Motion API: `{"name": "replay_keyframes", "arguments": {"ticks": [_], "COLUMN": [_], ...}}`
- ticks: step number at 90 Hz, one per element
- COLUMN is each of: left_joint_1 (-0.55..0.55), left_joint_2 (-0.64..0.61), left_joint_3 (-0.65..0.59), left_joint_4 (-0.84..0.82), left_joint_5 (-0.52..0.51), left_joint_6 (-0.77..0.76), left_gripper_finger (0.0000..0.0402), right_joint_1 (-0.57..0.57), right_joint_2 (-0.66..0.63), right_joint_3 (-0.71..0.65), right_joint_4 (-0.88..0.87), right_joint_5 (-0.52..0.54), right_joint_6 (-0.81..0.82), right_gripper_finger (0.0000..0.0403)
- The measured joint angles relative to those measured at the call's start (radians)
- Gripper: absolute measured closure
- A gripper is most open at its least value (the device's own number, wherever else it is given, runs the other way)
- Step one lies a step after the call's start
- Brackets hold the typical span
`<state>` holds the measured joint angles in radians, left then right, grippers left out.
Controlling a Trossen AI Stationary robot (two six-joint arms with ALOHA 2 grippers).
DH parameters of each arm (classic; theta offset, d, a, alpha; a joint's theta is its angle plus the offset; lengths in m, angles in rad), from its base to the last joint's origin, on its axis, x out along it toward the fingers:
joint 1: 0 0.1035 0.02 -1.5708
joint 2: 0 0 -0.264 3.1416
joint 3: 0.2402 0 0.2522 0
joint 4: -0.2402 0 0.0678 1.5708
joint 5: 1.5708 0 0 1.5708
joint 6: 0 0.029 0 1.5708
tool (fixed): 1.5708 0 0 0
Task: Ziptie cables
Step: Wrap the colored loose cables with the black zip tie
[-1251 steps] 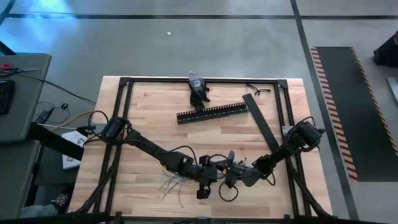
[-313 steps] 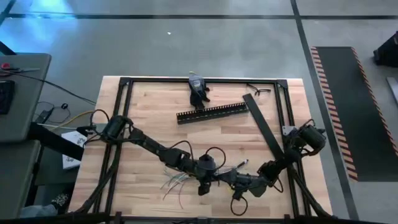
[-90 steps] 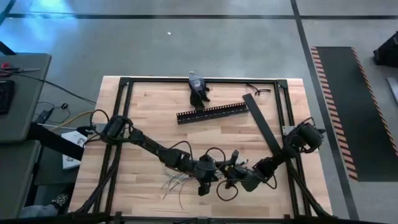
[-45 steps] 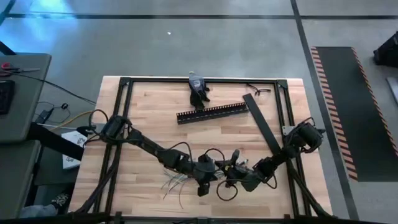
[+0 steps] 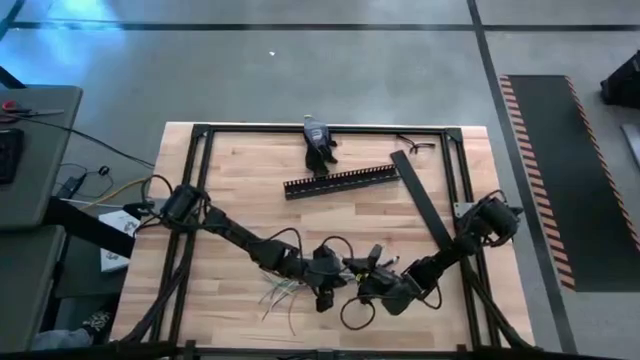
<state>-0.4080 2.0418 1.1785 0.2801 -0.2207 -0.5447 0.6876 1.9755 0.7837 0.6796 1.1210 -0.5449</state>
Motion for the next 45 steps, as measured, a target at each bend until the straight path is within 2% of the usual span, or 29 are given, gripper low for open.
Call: {"name": "replay_keyframes", "arguments": {"ticks": [10, 45], "left_joint_1": [-0.005, -0.042], "left_joint_2": [0.0, -0.041], "left_joint_3": [-0.023, -0.026], "left_joint_4": [0.067, 0.067], "left_joint_5": [-0.008, -0.113], "left_joint_6": [-0.006, 0.018], "left_gripper_finger": [0.0402, 0.0402], "right_joint_1": [-0.001, -0.006], "right_joint_2": [0.002, 0.002], "right_joint_3": [0.0, 0.001], "right_joint_4": [-0.022, -0.009], "right_joint_5": [0.002, -0.016], "right_joint_6": [0.046, 0.073], "right_gripper_finger": [0.0403, 0.0403]}}
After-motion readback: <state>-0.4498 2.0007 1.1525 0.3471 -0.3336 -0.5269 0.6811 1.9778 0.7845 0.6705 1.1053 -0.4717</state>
